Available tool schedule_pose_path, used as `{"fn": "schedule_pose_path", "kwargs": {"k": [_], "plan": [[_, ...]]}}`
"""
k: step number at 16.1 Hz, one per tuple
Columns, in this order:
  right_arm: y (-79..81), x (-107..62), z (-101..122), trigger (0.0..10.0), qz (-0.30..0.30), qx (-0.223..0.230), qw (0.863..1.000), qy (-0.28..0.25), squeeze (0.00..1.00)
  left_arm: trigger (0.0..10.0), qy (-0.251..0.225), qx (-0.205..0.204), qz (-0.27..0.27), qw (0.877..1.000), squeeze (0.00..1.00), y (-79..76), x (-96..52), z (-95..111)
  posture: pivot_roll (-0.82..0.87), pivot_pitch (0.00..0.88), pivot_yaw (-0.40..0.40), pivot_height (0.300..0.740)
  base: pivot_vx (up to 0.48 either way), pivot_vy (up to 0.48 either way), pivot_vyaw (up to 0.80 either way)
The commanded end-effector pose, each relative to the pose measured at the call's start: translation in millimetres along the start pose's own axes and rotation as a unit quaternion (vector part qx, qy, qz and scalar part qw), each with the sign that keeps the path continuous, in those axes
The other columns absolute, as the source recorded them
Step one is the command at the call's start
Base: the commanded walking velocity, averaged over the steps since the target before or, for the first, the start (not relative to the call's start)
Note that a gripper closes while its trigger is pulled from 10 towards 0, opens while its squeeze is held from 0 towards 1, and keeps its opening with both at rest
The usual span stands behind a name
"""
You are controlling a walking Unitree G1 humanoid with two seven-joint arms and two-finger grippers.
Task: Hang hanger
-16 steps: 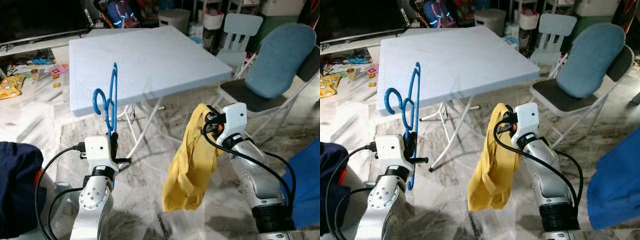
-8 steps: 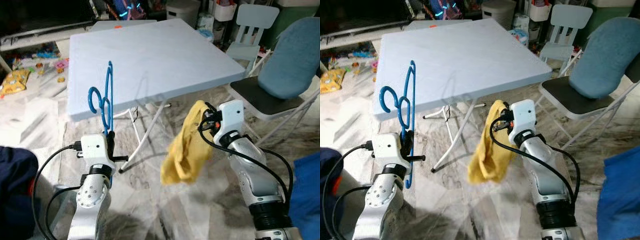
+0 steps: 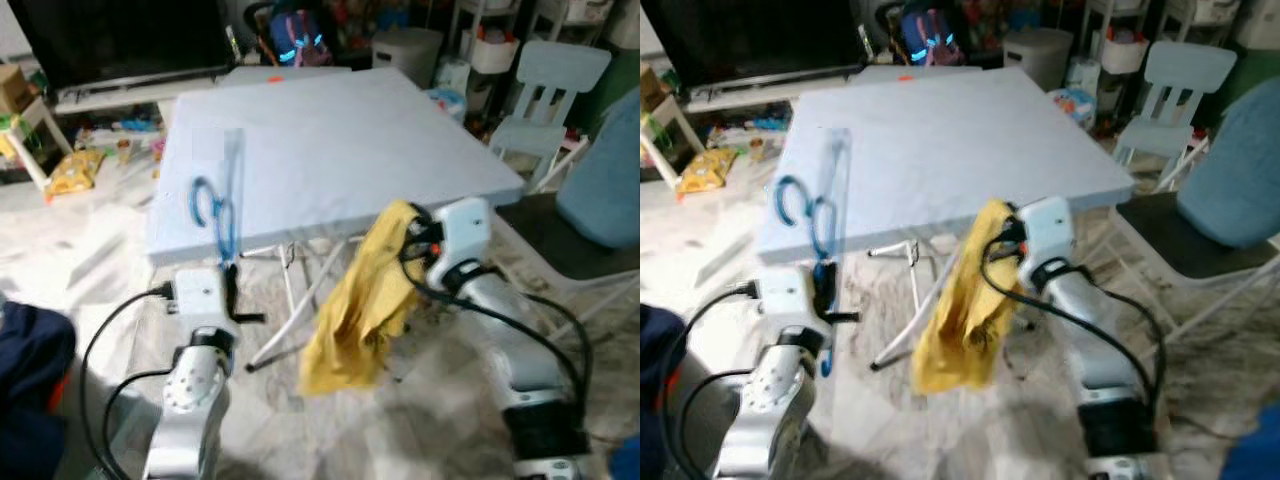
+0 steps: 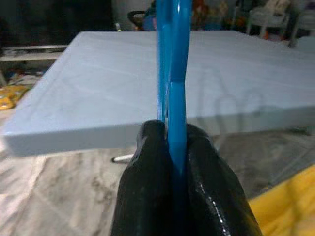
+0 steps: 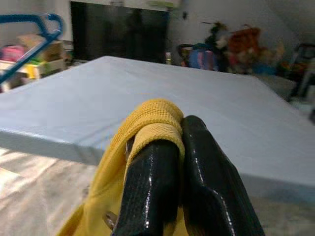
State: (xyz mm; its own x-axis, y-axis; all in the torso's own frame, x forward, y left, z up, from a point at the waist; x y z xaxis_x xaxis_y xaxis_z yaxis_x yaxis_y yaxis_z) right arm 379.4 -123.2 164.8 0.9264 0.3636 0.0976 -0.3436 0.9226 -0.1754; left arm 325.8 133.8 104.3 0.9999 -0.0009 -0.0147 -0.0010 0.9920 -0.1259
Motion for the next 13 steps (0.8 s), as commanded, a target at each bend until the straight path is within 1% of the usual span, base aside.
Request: {"fn": "schedule_pose_path", "kwargs": {"k": [1, 7, 10, 11, 13], "plan": [[4.1, 5.6, 19.8, 10.0, 0.002, 0.001, 0.999, -0.035, 0.0, 10.0, -0.012, -0.005, 0.012, 1.0, 0.0, 5.2, 2.3, 7.0, -0.08, 0.0, 0.027, 0.74, 0.461, 0.0, 0.0], [6.4, 10.6, 22.6, 10.0, 0.004, 0.003, 0.999, -0.04, 0.0, 10.0, -0.017, -0.007, 0.014, 1.0, 0.0, 5.0, 3.5, 9.0, -0.07, 0.0, 0.024, 0.74, 0.454, 0.0, 0.0], [8.1, 13.8, 26.4, 10.0, 0.009, -0.003, 0.999, -0.047, 0.0, 10.0, -0.021, -0.006, 0.015, 1.0, 0.0, 5.1, 5.5, 12.4, -0.07, 0.0, 0.02, 0.74, 0.441, 0.0, 0.0], [9.2, 16.0, 28.5, 10.0, 0.013, -0.005, 0.999, -0.051, 0.0, 10.0, -0.028, -0.005, 0.015, 0.999, 0.0, 4.7, 7.8, 16.3, -0.07, 0.0, 0.017, 0.74, 0.442, 0.0, 0.0], [10.2, 16.8, 28.8, 10.0, 0.014, -0.004, 0.999, -0.051, 0.0, 10.0, -0.029, -0.006, 0.016, 0.999, 0.0, 4.6, 7.7, 16.3, -0.07, 0.0, 0.016, 0.74, 0.442, 0.0, 0.0]]}}
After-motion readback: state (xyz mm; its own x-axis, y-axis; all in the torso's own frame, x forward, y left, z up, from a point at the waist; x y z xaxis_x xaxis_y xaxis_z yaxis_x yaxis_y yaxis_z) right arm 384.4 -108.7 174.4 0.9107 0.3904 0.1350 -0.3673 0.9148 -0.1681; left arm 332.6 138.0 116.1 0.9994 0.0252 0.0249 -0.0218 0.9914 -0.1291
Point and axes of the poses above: a point about 5 cm out from each wrist's last joint towards the gripper, its own x axis pointing out of the wrist towards the gripper, its own z axis along the axis of the wrist's last joint, y = z × x, the point moved 6 cm from there along x, pointing out of the wrist towards the gripper, and after that the axes turned 3 degrees about -x, right-handed, at the moved point
